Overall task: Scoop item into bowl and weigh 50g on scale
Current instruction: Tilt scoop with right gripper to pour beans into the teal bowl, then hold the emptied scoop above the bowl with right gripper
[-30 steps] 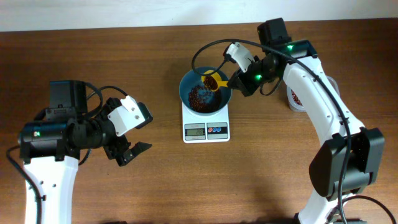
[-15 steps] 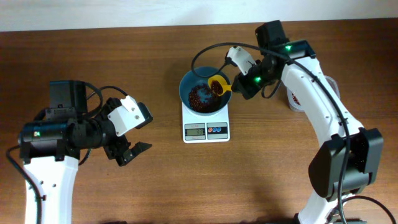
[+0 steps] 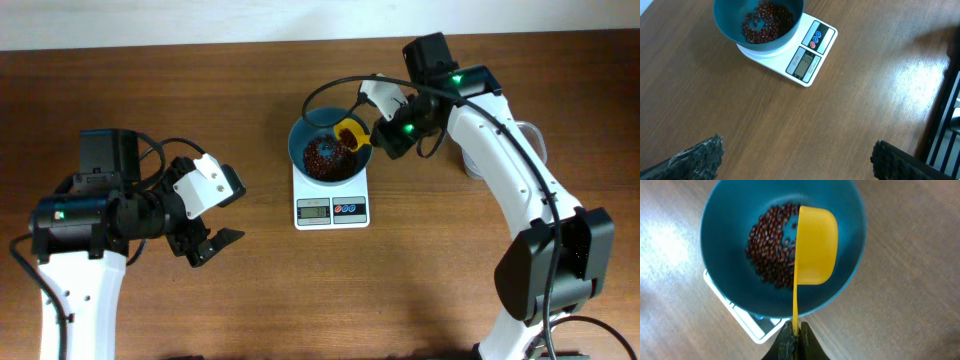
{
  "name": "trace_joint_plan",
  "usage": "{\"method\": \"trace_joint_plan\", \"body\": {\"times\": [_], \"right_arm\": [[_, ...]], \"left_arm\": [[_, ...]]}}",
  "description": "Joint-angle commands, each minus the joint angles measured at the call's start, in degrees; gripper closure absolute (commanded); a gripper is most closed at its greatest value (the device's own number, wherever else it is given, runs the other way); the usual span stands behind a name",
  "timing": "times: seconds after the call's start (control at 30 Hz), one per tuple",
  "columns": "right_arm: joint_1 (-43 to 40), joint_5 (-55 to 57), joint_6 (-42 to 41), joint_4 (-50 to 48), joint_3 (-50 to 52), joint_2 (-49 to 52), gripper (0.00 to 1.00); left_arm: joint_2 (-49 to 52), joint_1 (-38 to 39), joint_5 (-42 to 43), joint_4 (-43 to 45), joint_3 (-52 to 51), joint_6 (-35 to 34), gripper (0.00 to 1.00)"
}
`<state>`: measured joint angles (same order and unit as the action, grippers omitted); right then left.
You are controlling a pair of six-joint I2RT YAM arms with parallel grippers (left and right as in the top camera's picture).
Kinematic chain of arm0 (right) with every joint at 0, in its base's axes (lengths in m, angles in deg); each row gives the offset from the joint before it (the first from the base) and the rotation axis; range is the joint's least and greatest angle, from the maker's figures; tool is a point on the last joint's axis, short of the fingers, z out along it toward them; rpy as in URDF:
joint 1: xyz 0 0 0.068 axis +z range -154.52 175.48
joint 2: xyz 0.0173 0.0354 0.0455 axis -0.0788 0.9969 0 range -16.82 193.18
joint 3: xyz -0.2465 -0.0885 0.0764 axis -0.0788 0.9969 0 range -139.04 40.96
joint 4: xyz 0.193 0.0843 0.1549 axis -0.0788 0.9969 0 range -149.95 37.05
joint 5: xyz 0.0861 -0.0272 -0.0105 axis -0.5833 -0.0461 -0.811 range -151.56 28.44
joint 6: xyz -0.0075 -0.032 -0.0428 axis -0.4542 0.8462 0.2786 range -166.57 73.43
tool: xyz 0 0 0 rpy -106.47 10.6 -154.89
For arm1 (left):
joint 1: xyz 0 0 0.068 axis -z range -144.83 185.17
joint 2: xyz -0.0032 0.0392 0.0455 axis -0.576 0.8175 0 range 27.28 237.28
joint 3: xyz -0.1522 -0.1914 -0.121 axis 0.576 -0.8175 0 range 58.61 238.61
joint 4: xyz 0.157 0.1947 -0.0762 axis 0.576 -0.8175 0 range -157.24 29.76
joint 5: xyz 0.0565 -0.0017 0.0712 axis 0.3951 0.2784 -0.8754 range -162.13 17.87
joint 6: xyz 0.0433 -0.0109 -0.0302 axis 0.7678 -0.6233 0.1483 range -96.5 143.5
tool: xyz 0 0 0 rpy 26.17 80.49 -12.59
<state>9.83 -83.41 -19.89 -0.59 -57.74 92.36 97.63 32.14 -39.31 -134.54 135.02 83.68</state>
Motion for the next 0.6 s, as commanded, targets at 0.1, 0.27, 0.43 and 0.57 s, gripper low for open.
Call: {"method": "trace_joint_plan", "body": {"times": [0.1, 0.27, 0.43, 0.57], "right_arm": [[0.33, 0.5, -0.63, -2.64, -1.29, -2.6, 0.96], [0.33, 0.48, -0.63, -2.78, -1.29, -2.6, 0.96], [0.37, 0.48, -0.63, -2.8, -1.29, -2.6, 0.96], [0.39, 0.48, -0.63, -2.8, -1.29, -2.6, 0.96]], "left_arm": [[-0.17, -0.24, 1.27, -0.09, 0.72, -0.74, 0.01], [-0.17, -0.24, 1.27, -0.07, 0.72, -0.74, 0.01], [-0.17, -0.24, 1.27, -0.09, 0.72, -0.74, 0.01], [-0.17, -0.24, 1.27, -0.09, 0.72, -0.74, 0.01]]}}
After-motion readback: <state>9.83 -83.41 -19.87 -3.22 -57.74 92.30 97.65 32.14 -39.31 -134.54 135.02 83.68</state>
